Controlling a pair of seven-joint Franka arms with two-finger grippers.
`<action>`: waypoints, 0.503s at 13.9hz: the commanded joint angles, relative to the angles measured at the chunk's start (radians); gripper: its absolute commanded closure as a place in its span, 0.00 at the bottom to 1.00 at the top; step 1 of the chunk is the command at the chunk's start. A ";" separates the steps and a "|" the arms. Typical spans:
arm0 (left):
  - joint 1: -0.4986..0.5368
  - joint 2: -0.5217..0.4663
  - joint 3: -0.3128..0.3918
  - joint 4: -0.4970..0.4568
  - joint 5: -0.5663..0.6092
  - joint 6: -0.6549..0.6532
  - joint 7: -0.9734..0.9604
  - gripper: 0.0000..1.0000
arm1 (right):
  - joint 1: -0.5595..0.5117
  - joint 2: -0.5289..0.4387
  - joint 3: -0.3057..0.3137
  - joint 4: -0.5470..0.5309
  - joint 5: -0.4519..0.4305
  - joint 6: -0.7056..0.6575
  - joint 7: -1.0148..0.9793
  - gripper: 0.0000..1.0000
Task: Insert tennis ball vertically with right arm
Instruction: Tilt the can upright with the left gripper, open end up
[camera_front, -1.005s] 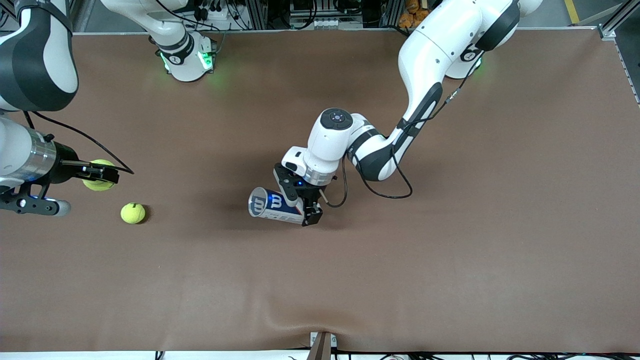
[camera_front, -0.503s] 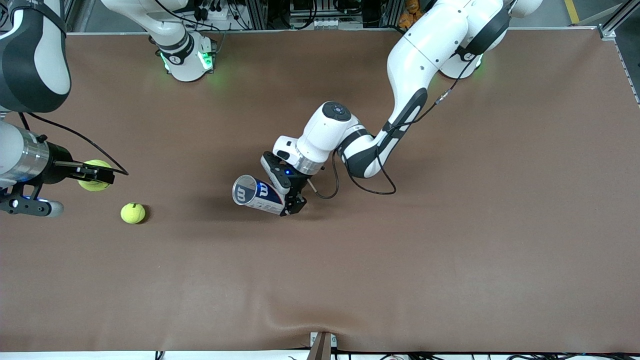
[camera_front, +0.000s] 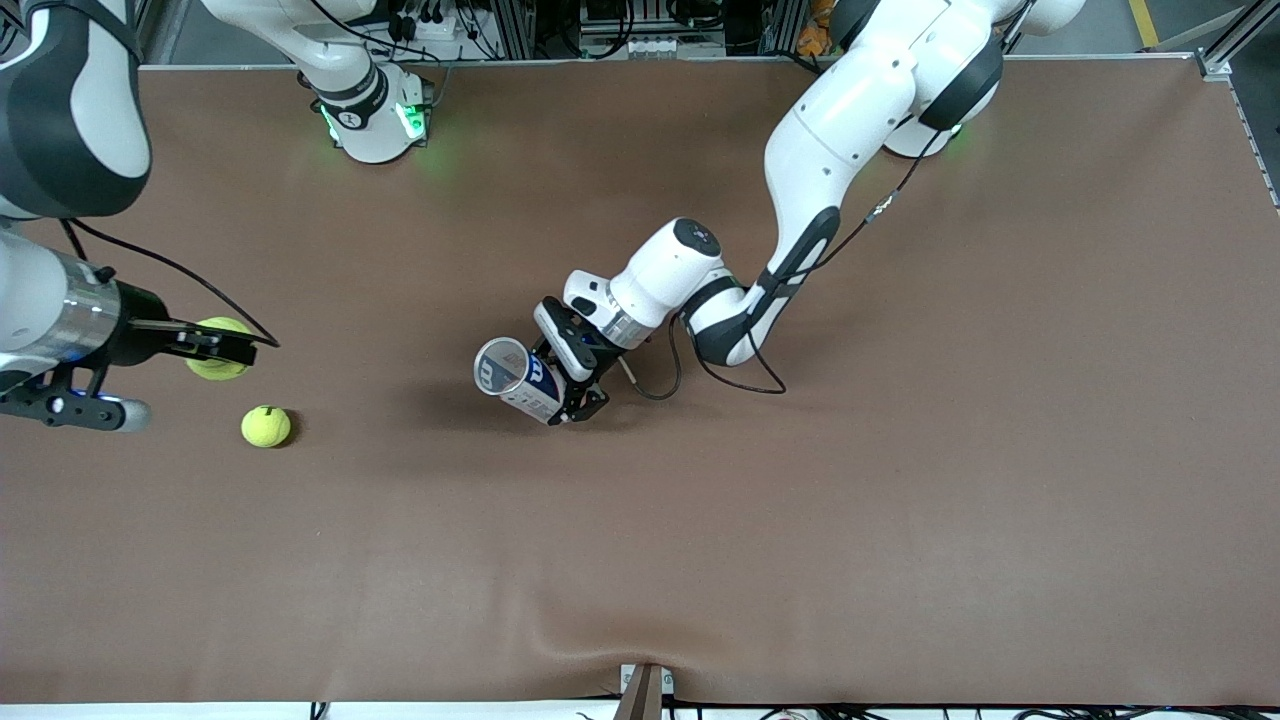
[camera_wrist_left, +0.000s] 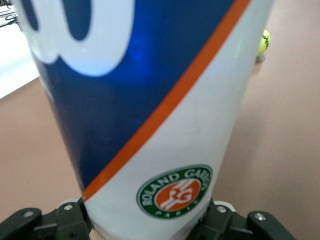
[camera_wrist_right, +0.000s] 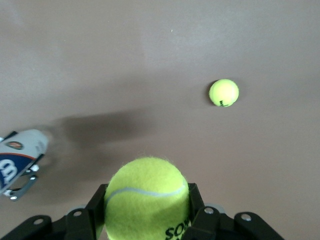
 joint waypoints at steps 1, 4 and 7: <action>-0.012 0.040 0.009 0.014 -0.016 0.088 -0.009 0.23 | 0.049 -0.010 0.003 0.003 0.009 0.002 0.093 1.00; -0.017 0.085 0.009 0.017 -0.019 0.154 -0.007 0.23 | 0.124 -0.004 0.001 0.005 0.009 0.049 0.249 1.00; -0.017 0.110 0.011 0.017 -0.019 0.185 -0.006 0.23 | 0.196 0.006 0.001 0.003 0.009 0.092 0.364 1.00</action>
